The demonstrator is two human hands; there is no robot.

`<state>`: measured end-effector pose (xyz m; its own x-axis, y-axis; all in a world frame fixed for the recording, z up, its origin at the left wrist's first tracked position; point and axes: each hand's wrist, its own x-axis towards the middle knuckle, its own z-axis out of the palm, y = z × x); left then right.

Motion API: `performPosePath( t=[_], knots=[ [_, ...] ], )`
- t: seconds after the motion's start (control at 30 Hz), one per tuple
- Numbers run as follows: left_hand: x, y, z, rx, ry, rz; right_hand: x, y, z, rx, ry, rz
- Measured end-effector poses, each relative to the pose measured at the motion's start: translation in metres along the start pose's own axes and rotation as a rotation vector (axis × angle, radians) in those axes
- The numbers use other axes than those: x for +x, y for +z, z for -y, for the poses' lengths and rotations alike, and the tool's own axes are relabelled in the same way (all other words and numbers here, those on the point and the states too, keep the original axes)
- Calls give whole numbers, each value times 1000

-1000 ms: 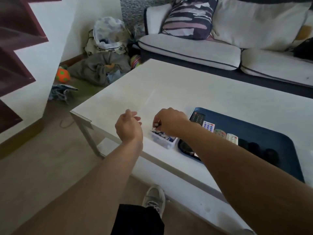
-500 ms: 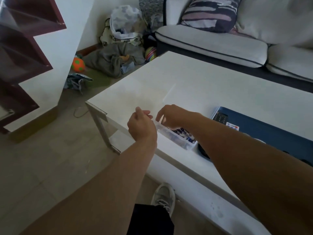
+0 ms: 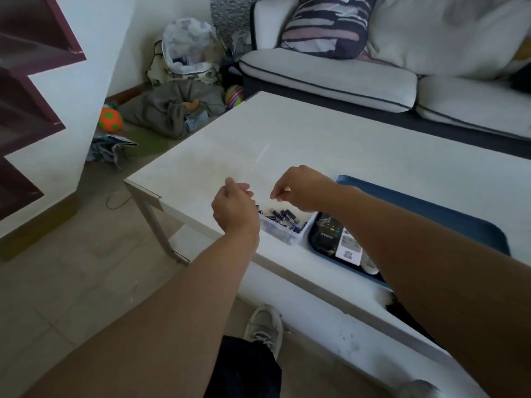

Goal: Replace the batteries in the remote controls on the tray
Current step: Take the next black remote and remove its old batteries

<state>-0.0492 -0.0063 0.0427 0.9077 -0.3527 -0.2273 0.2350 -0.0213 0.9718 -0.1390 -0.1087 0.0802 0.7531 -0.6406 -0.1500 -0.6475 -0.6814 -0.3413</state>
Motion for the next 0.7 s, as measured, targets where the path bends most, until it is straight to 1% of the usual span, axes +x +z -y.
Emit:
performPosePath(
  t=[0.13, 0.2, 0.27, 0.37, 0.47, 0.53, 0.6, 0.7],
  knots=[
    [-31, 22, -3, 24, 45, 88, -59, -28, -28, 65, 68, -132],
    [-50, 37, -2, 47, 79, 165, -93, -35, -49, 113, 125, -208],
    [-74, 55, 3, 90, 112, 282, -134, -38, -75, 165, 198, -313],
    [-114, 84, 15, 189, 143, 502, -195, -34, -117, 255, 346, -486],
    [-150, 106, 30, 312, 203, 764, -245, -30, -156, 261, 503, -549],
    [-170, 117, 40, 392, 283, 919, -272, -30, -183, 276, 614, -595],
    [-191, 129, 51, 460, 363, 1029, -300, -31, -210, 223, 760, -634],
    [-221, 144, 63, 502, 428, 1098, -335, -29, -241, 133, 959, -600]
  ],
)
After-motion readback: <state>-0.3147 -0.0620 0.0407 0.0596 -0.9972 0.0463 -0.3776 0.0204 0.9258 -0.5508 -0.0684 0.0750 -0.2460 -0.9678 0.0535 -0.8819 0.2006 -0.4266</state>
